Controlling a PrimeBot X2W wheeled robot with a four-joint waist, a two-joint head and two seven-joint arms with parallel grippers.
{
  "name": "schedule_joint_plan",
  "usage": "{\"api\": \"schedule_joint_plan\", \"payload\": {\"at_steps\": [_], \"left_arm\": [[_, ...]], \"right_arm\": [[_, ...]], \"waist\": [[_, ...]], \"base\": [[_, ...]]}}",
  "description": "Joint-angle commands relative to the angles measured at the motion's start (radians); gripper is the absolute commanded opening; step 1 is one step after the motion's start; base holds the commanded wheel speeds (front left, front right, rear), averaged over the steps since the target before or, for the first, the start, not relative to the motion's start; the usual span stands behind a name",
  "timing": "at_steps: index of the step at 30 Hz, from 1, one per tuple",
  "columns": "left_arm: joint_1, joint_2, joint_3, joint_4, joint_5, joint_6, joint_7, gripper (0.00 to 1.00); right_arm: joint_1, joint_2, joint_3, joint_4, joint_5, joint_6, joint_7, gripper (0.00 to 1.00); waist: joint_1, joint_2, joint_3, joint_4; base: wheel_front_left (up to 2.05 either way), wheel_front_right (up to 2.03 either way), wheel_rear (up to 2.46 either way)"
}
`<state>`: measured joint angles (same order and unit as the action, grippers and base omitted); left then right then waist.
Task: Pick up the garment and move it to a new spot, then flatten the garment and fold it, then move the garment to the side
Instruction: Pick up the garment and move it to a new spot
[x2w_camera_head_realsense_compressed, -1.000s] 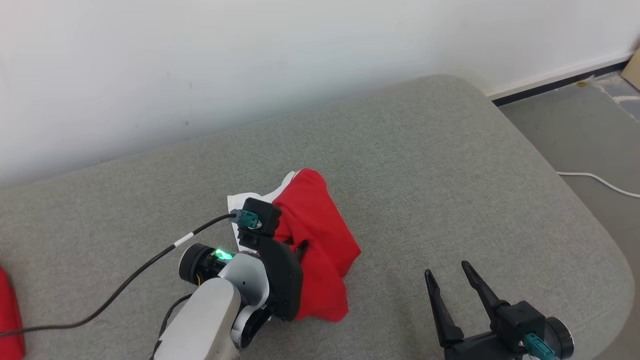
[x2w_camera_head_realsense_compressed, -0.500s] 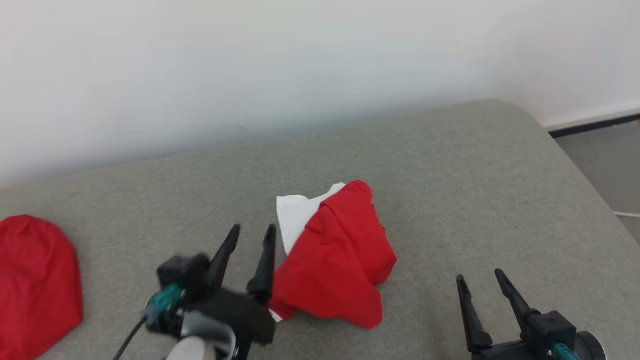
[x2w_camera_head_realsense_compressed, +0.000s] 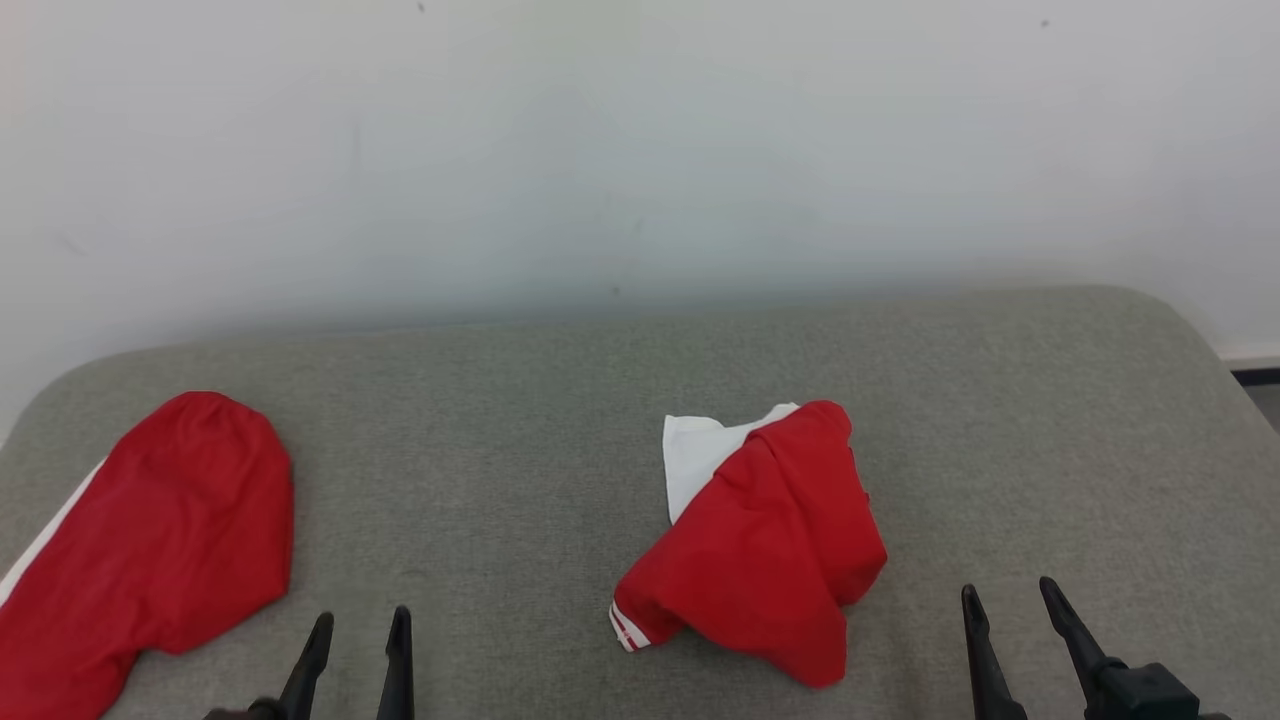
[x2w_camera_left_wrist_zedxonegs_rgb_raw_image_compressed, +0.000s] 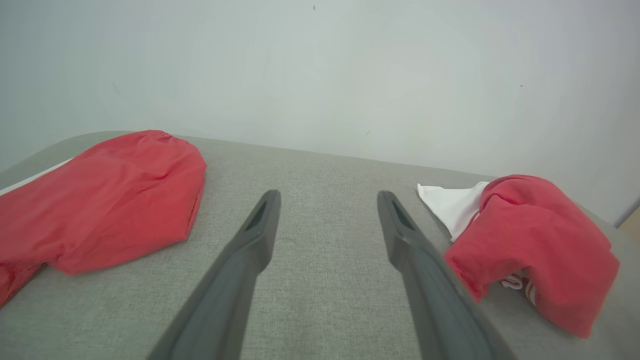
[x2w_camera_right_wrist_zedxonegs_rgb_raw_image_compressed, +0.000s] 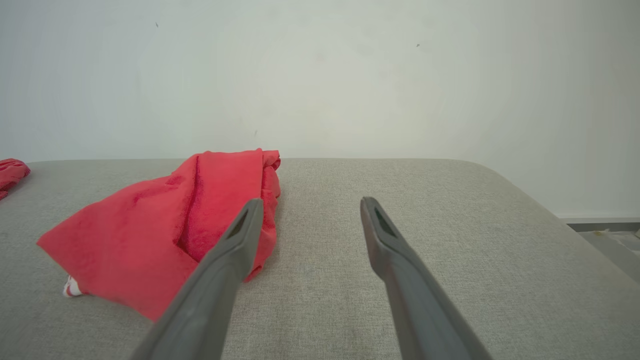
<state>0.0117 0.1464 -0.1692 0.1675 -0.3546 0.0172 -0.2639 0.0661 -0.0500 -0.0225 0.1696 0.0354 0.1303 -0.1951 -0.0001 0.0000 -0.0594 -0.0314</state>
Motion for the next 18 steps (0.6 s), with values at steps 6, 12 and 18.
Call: {"api": "schedule_joint_plan", "payload": {"at_steps": [6, 12, 18], "left_arm": [[0.099, 0.005, 0.059, -0.006, 0.06, -0.065, -0.001, 1.0], [0.119, -0.021, 0.123, -0.006, 0.071, -0.097, -0.001, 1.0], [0.09, -0.045, 0.155, 0.003, 0.087, -0.114, -0.001, 1.0]], "right_arm": [[0.041, -0.001, 0.01, 0.017, -0.004, 0.001, 0.005, 1.0], [0.066, -0.001, 0.01, 0.016, 0.007, 0.001, 0.006, 1.0], [0.063, -0.001, 0.019, 0.01, 0.016, 0.001, 0.01, 1.0]], "waist": [[0.0001, 0.0, -0.037, 0.047], [0.0001, 0.0, -0.035, 0.05], [0.0001, 0.0, -0.028, 0.04]], "base": [[0.0, 0.0, 0.0], [0.0, 0.0, 0.0], [0.0, 0.0, 0.0]]}}
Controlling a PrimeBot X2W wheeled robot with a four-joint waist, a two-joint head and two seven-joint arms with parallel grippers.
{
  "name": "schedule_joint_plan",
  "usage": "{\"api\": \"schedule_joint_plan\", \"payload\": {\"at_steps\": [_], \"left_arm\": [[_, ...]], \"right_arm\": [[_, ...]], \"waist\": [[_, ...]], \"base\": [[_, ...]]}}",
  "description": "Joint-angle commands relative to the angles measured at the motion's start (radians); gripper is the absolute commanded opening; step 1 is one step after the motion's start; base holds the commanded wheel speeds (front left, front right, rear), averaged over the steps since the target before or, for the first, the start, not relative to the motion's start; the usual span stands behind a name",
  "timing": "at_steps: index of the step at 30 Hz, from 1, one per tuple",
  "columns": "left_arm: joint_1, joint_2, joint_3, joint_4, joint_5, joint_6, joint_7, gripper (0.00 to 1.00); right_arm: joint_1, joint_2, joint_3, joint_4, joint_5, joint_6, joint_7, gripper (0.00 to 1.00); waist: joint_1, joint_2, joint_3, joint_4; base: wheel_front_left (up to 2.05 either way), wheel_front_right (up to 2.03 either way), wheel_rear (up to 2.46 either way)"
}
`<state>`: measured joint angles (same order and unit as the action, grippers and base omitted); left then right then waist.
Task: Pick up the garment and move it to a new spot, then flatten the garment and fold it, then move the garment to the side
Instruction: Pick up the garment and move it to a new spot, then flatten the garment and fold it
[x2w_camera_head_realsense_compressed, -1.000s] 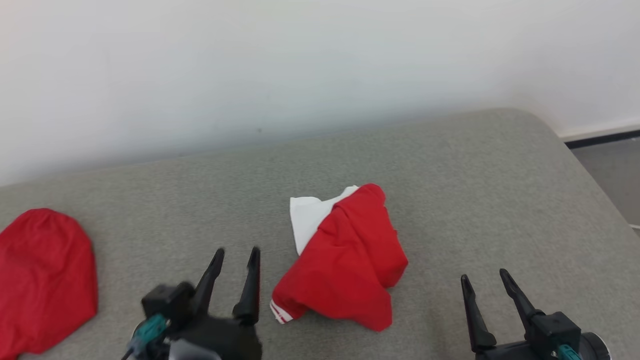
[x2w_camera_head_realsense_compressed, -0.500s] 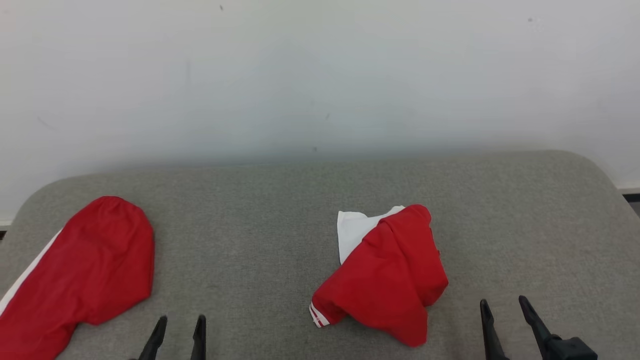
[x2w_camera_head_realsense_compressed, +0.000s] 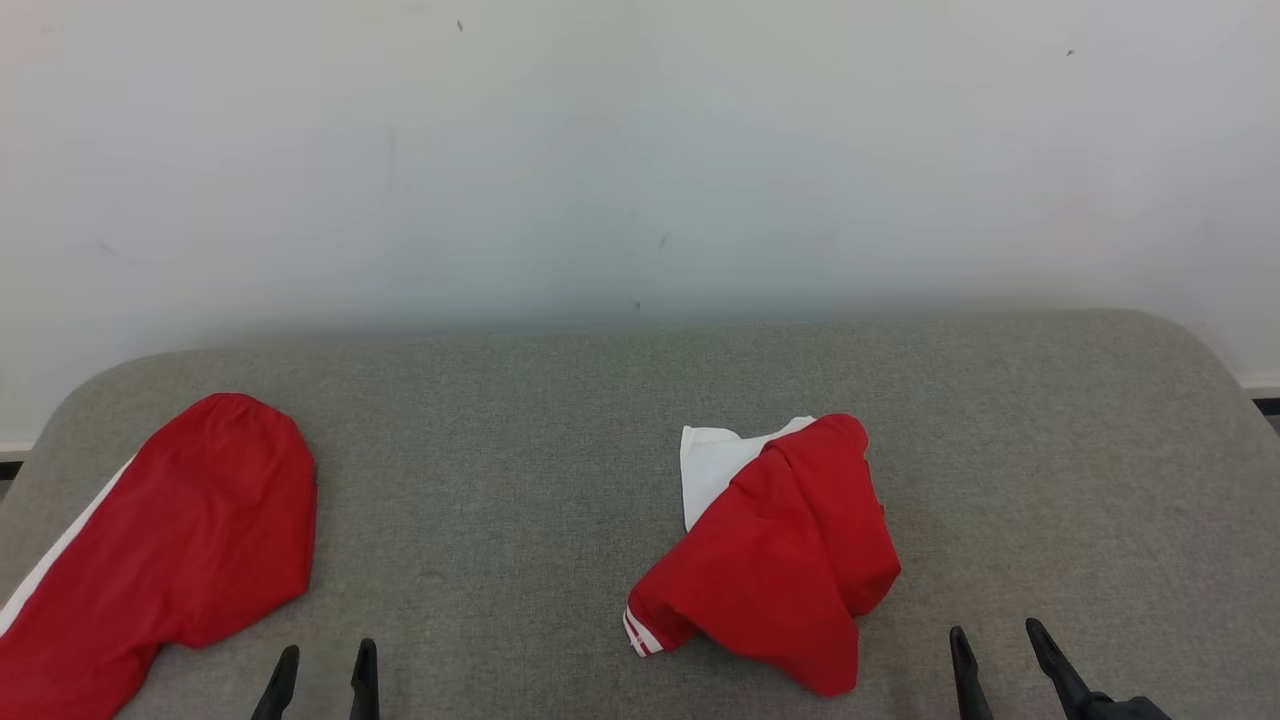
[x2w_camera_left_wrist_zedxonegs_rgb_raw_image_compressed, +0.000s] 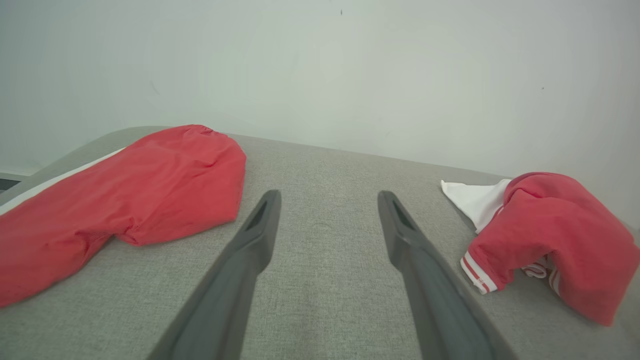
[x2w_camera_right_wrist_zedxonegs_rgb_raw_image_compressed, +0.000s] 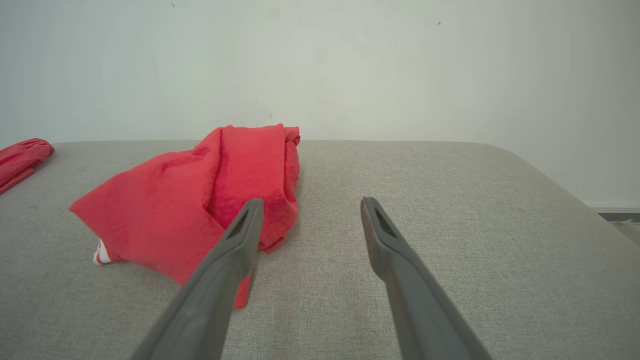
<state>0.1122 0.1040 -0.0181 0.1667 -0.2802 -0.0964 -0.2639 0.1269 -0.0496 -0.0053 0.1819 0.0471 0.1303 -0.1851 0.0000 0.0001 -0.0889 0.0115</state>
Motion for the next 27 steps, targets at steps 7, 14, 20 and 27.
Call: {"api": "schedule_joint_plan", "payload": {"at_steps": [7, 14, 20, 27], "left_arm": [[-0.024, -0.018, 0.014, 0.029, 0.028, -0.015, -0.001, 1.0], [-0.037, -0.023, 0.017, 0.055, 0.059, -0.023, -0.001, 1.0], [-0.093, -0.024, -0.008, 0.093, 0.073, -0.023, -0.001, 1.0], [-0.389, -0.038, -0.105, 0.248, 0.05, -0.028, 0.188, 1.0]], "right_arm": [[-0.012, -0.001, 0.011, -0.002, 0.009, 0.001, 0.003, 1.0], [-0.018, -0.001, 0.011, 0.002, 0.014, 0.001, 0.0, 1.0], [-0.025, -0.001, 0.018, 0.001, 0.013, 0.001, 0.001, 1.0], [-0.065, -0.001, 0.073, -0.005, 0.012, 0.001, 0.009, 1.0]], "waist": [[0.0, -0.0001, 0.008, -0.017], [0.0, -0.0001, 0.016, -0.023], [0.0, -0.0001, 0.029, -0.033], [0.0, -0.0001, 0.087, -0.109]], "base": [[0.0, 0.0, 0.0], [0.0, 0.0, 0.0], [0.0, 0.0, 0.0], [0.0, 0.0, 0.0]]}}
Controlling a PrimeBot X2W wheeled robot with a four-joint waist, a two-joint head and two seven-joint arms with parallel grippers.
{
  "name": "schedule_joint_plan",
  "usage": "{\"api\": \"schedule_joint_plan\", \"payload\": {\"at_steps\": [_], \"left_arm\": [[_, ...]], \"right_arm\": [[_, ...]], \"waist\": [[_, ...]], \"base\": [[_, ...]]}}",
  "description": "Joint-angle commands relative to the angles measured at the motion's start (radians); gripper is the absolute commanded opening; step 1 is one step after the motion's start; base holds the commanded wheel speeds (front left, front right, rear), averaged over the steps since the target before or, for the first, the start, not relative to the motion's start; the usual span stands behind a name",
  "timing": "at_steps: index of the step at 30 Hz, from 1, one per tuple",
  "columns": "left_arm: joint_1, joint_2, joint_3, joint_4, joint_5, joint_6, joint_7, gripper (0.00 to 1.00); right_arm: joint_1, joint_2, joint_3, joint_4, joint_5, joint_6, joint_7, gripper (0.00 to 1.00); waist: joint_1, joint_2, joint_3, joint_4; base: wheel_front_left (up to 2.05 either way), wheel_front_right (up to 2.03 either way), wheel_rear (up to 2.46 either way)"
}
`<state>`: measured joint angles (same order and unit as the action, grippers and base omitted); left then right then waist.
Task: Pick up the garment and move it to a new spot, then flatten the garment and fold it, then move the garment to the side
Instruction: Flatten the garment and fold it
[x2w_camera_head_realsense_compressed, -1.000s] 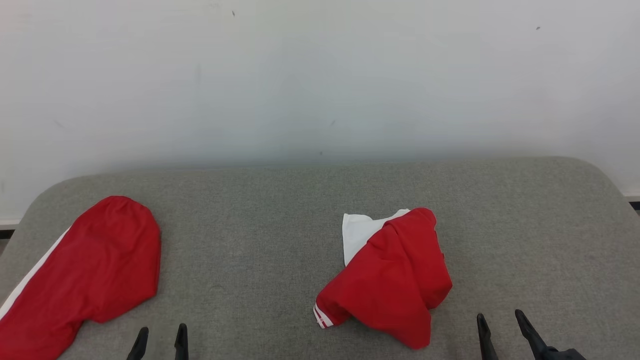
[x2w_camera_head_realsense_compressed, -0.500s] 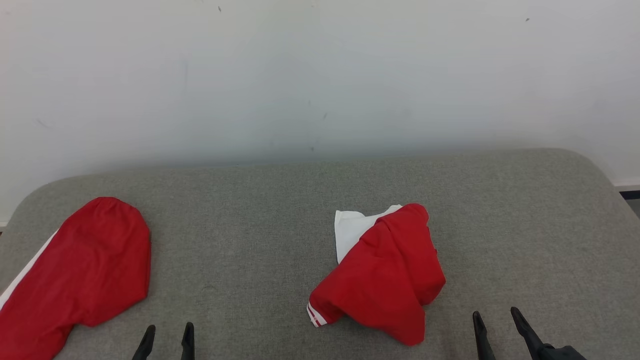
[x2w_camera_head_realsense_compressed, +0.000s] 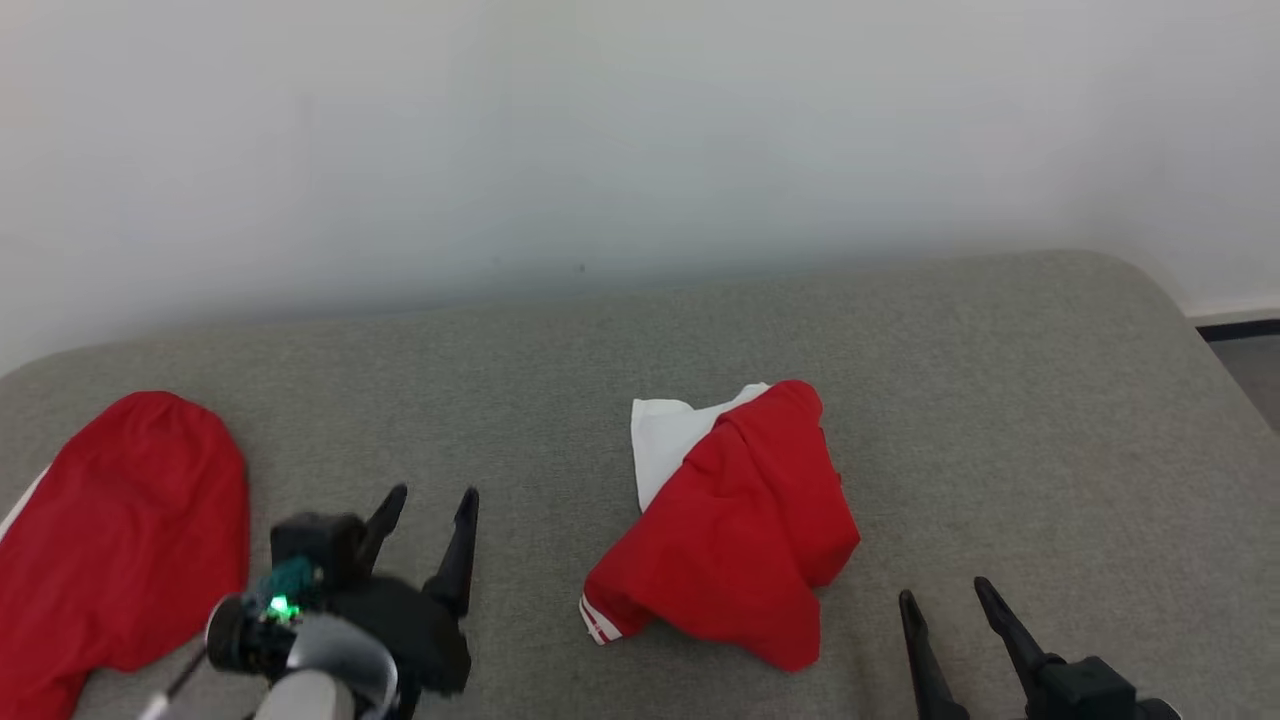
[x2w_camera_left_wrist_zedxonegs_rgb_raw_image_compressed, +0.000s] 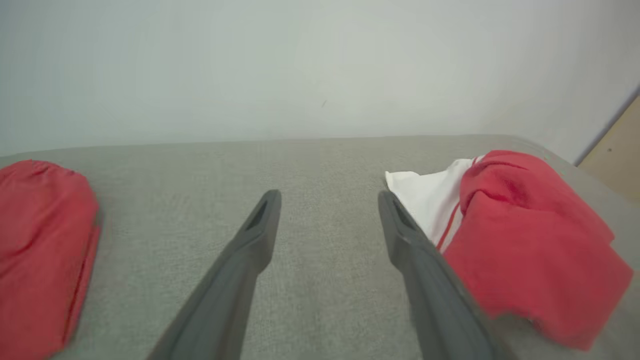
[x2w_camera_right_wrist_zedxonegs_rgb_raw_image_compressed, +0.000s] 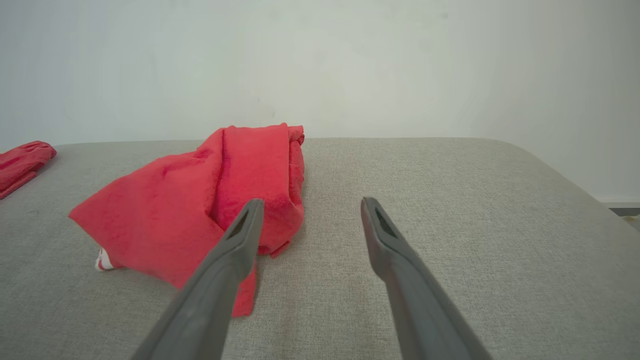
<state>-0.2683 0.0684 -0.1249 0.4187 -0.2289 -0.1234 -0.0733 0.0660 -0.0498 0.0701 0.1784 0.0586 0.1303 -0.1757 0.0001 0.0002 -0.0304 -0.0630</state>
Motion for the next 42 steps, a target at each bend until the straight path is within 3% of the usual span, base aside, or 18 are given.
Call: {"api": "schedule_joint_plan", "payload": {"at_steps": [1, 9, 15, 22, 30, 32, 33, 34, 35, 36, 42], "left_arm": [[-0.044, -0.004, 0.008, 0.031, -0.026, 0.011, 0.036, 1.0], [-0.338, -0.016, -0.015, 0.232, -0.12, 0.076, 0.275, 1.0], [-0.448, -0.015, -0.039, 0.338, -0.159, 0.115, 0.385, 1.0], [-0.493, -0.011, -0.066, 0.429, -0.146, 0.189, 0.437, 1.0], [-0.498, 0.009, -0.089, 0.516, -0.098, 0.298, 0.479, 1.0], [-0.488, 0.004, -0.092, 0.53, -0.116, 0.281, 0.504, 1.0], [-0.488, -0.002, -0.095, 0.528, -0.122, 0.271, 0.504, 0.44], [-0.487, -0.006, -0.108, 0.525, -0.119, 0.258, 0.503, 0.16], [-0.487, -0.006, -0.108, 0.525, -0.119, 0.258, 0.503, 0.16], [-0.486, -0.01, -0.112, 0.519, -0.127, 0.244, 0.499, 0.0], [-0.539, -0.011, -0.143, 0.431, -0.138, 0.19, 0.372, 0.0]], "right_arm": [[-0.012, -0.001, 0.01, -0.002, -0.002, 0.001, 0.003, 1.0], [-0.086, -0.001, 0.087, 0.003, 0.031, 0.001, -0.014, 1.0], [-0.123, -0.001, 0.119, 0.028, 0.061, 0.001, -0.044, 1.0], [-0.138, 0.0, 0.124, 0.06, 0.075, 0.001, -0.067, 1.0], [-0.148, -0.001, 0.126, 0.071, 0.078, 0.001, -0.08, 1.0], [-0.149, 0.0, 0.126, 0.075, 0.079, 0.001, -0.081, 1.0], [-0.147, 0.0, 0.123, 0.077, 0.079, 0.001, -0.082, 1.0], [-0.146, -0.001, 0.124, 0.078, 0.08, 0.001, -0.083, 1.0], [-0.146, -0.001, 0.124, 0.078, 0.08, 0.001, -0.083, 1.0], [-0.145, -0.001, 0.126, 0.078, 0.081, 0.001, -0.082, 1.0], [-0.151, -0.001, 0.126, 0.082, 0.072, 0.001, -0.084, 1.0]], "waist": [[-0.0001, -0.0002, 0.039, -0.054], [-0.0001, -0.0002, 0.161, -0.22], [-0.0001, -0.0002, 0.232, -0.326], [-0.0001, -0.0002, 0.252, -0.386], [-0.0001, -0.0002, 0.263, -0.396], [-0.0001, -0.0002, 0.262, -0.391], [-0.0001, -0.0002, 0.261, -0.386], [-0.0001, -0.0002, 0.259, -0.382], [-0.0001, -0.0002, 0.259, -0.382], [-0.0001, -0.0002, 0.258, -0.377], [-0.0001, -0.0002, 0.241, -0.351]], "base": [[0.0, 0.0, 0.0], [0.0, 0.0, 0.0], [0.0, 0.0, 0.0], [0.0, 0.0, 0.0], [0.0, 0.0, 0.0], [0.0, 0.0, 0.0], [0.0, 0.0, 0.0], [0.0, 0.0, 0.0], [0.0, 0.0, 0.0], [0.0, 0.0, 0.0], [0.0, 0.0, 0.0]]}}
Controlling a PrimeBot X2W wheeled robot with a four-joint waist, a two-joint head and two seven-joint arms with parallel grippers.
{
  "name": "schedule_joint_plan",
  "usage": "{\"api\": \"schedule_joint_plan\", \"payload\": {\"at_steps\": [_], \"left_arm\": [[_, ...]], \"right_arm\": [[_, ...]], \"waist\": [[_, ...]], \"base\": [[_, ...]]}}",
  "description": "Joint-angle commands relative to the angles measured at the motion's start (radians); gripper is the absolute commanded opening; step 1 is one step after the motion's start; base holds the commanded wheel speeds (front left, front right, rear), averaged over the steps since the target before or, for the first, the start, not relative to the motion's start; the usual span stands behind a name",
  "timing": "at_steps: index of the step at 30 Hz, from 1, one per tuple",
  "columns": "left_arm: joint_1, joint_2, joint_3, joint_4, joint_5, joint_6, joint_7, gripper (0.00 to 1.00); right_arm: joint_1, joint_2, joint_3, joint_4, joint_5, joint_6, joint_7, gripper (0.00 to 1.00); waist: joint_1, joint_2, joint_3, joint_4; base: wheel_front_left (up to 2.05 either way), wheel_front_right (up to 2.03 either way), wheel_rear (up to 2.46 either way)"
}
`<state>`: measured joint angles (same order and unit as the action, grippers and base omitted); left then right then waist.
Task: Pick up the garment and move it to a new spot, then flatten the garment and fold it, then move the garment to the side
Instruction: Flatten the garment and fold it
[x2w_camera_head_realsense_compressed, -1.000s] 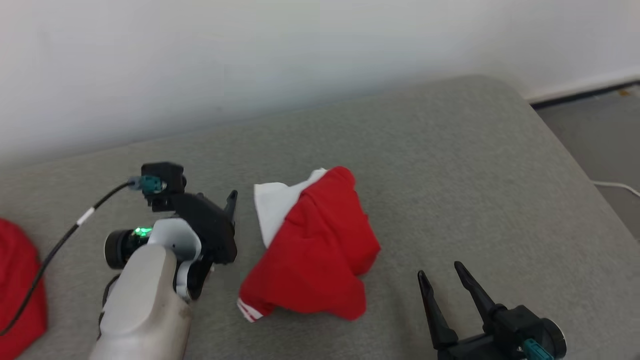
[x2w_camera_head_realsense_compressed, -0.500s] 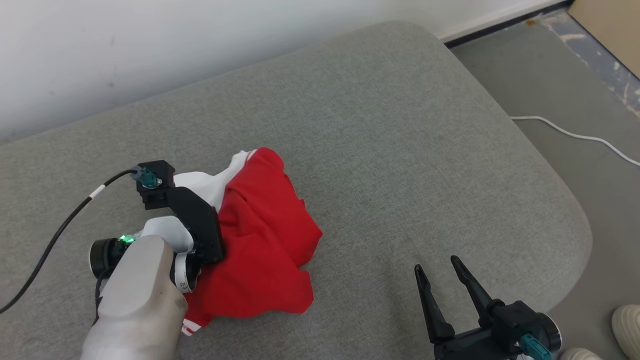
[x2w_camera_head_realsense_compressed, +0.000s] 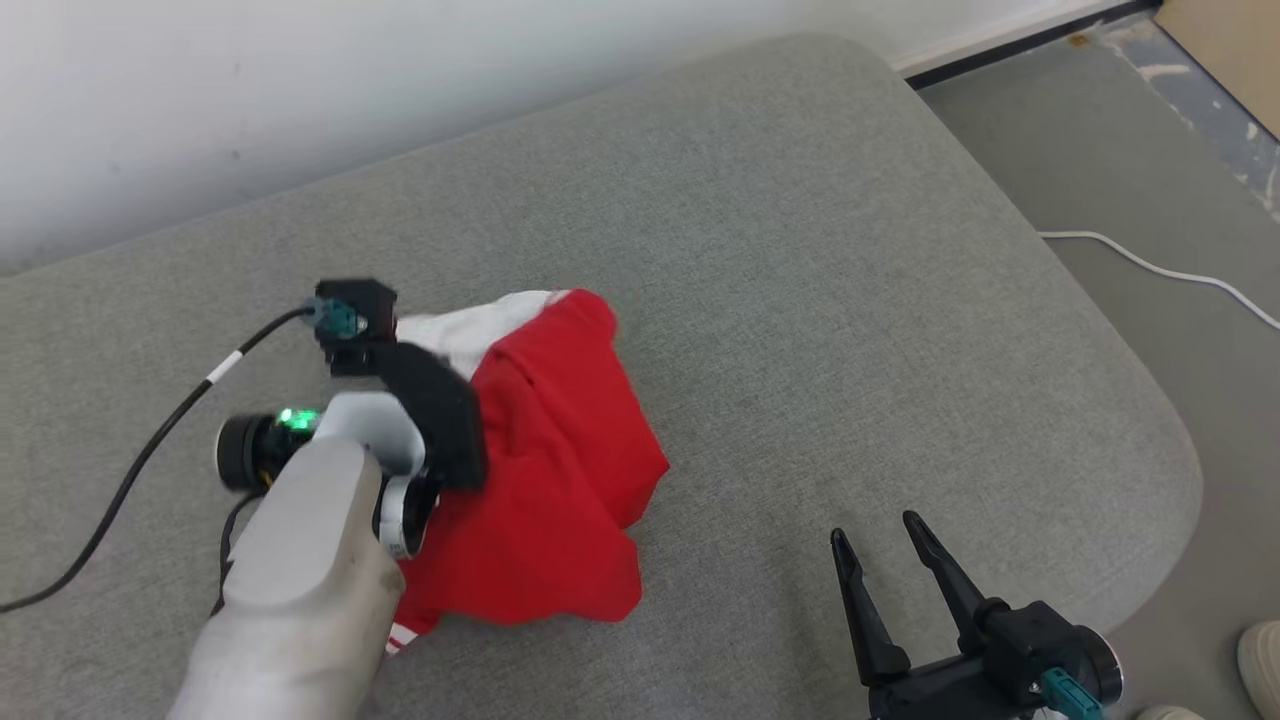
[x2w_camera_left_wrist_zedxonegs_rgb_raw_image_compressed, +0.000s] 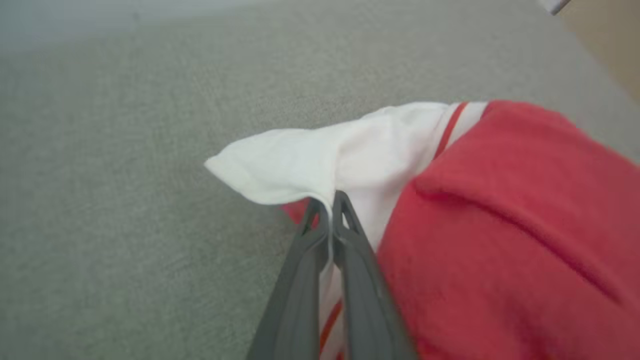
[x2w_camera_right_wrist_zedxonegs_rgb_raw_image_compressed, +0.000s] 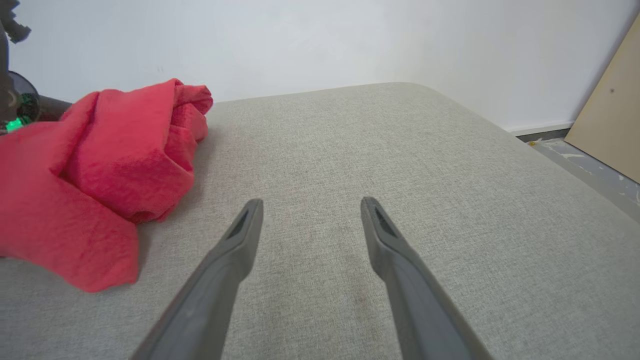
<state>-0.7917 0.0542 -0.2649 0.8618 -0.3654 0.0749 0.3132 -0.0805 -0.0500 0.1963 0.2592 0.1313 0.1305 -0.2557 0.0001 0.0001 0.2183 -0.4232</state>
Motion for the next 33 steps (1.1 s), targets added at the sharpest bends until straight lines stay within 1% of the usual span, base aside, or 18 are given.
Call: {"api": "schedule_joint_plan", "payload": {"at_steps": [1, 2, 3, 5, 7, 9, 12, 13, 15, 19, 20, 21, 23, 25, 28, 30, 33], "left_arm": [[-0.03, 0.0, -0.012, -0.029, -0.001, -0.012, -0.042, 0.0], [-0.042, -0.001, -0.024, -0.05, 0.0, -0.028, -0.072, 0.0], [-0.054, -0.002, -0.03, -0.069, -0.006, -0.033, -0.101, 0.0], [-0.078, -0.003, -0.059, -0.111, -0.018, -0.059, -0.152, 0.0], [-0.105, -0.004, -0.103, -0.171, -0.072, -0.082, -0.193, 0.0], [-0.141, -0.004, -0.159, -0.237, -0.117, -0.087, -0.232, 0.0], [-0.195, -0.004, -0.251, -0.33, -0.193, -0.075, -0.285, 0.0], [-0.213, -0.004, -0.279, -0.369, -0.245, -0.073, -0.308, 0.0], [-0.259, -0.004, -0.335, -0.432, -0.315, -0.061, -0.358, 0.0], [-0.357, -0.003, -0.426, -0.507, -0.411, -0.004, -0.478, 0.0], [-0.378, -0.003, -0.44, -0.517, -0.425, 0.007, -0.504, 0.0], [-0.391, -0.003, -0.447, -0.529, -0.462, 0.015, -0.521, 0.0], [-0.425, -0.003, -0.437, -0.545, -0.509, 0.031, -0.549, 0.0], [-0.441, -0.003, -0.431, -0.54, -0.515, 0.056, -0.564, 0.0], [-0.412, 0.004, -0.421, -0.509, -0.499, 0.091, -0.57, 0.0], [-0.362, 0.028, -0.424, -0.493, -0.478, 0.113, -0.572, 0.0], [-0.247, 0.064, -0.421, -0.481, -0.476, 0.144, -0.576, 0.0]], "right_arm": [[-0.005, -0.001, 0.001, 0.002, -0.002, 0.001, -0.004, 1.0], [-0.004, -0.001, 0.0, 0.003, -0.004, 0.001, -0.004, 1.0], [-0.004, -0.001, 0.0, 0.003, -0.005, 0.001, -0.004, 1.0], [-0.003, -0.001, -0.002, 0.004, -0.007, 0.001, -0.002, 1.0], [-0.002, -0.001, -0.004, 0.005, -0.008, 0.001, 0.0, 1.0], [0.0, -0.001, -0.006, 0.006, -0.009, 0.001, 0.002, 1.0], [0.003, -0.001, -0.009, 0.005, -0.008, 0.001, 0.003, 1.0], [0.005, -0.001, -0.012, 0.005, -0.008, 0.001, 0.003, 1.0], [0.01, -0.001, -0.011, 0.006, -0.009, 0.001, 0.005, 1.0], [0.012, -0.001, 0.0, 0.008, -0.008, 0.001, 0.007, 1.0], [0.011, -0.001, 0.005, 0.009, -0.008, 0.001, 0.008, 1.0], [0.011, -0.001, 0.007, 0.01, -0.007, 0.001, 0.01, 1.0], [0.011, -0.001, 0.008, 0.011, -0.004, 0.001, 0.01, 1.0], [0.017, -0.001, -0.001, 0.01, -0.003, 0.001, 0.009, 1.0], [0.027, -0.001, -0.016, 0.005, 0.002, 0.001, 0.007, 1.0], [0.034, -0.001, -0.023, 0.003, 0.006, 0.001, 0.006, 1.0], [0.039, 0.0, -0.029, -0.002, 0.004, 0.001, 0.006, 1.0]], "waist": [[-0.0001, -0.0001, -0.011, 0.013], [-0.0001, -0.0001, -0.015, 0.018], [-0.0001, -0.0001, -0.018, 0.021], [-0.0001, -0.0001, -0.024, 0.029], [-0.0001, -0.0001, -0.031, 0.034], [-0.0001, -0.0001, -0.037, 0.041], [-0.0001, -0.0001, -0.045, 0.05], [-0.0001, -0.0001, -0.048, 0.053], [-0.0001, -0.0001, -0.056, 0.056], [-0.0001, -0.0001, -0.072, 0.054], [-0.0001, -0.0001, -0.078, 0.052], [-0.0001, -0.0001, -0.082, 0.05], [-0.0001, -0.0001, -0.09, 0.048], [-0.0001, -0.0001, -0.095, 0.057], [-0.0001, -0.0001, -0.098, 0.085], [-0.0001, -0.0001, -0.098, 0.114], [-0.0001, -0.0001, -0.096, 0.163]], "base": [[0.0, 0.0, 0.0], [0.0, 0.0, 0.0], [0.0, 0.0, 0.0], [0.0, 0.0, 0.0], [0.0, 0.0, 0.0], [0.0, 0.0, 0.0], [0.0, 0.0, 0.0], [0.0, 0.0, 0.0], [0.0, 0.0, 0.0], [0.0, 0.0, 0.0], [0.0, 0.0, 0.0], [0.0, 0.0, 0.0], [0.0, 0.0, 0.0], [0.0, 0.0, 0.0], [0.0, 0.0, 0.0], [0.0, 0.0, 0.0], [0.0, 0.0, 0.0]]}}
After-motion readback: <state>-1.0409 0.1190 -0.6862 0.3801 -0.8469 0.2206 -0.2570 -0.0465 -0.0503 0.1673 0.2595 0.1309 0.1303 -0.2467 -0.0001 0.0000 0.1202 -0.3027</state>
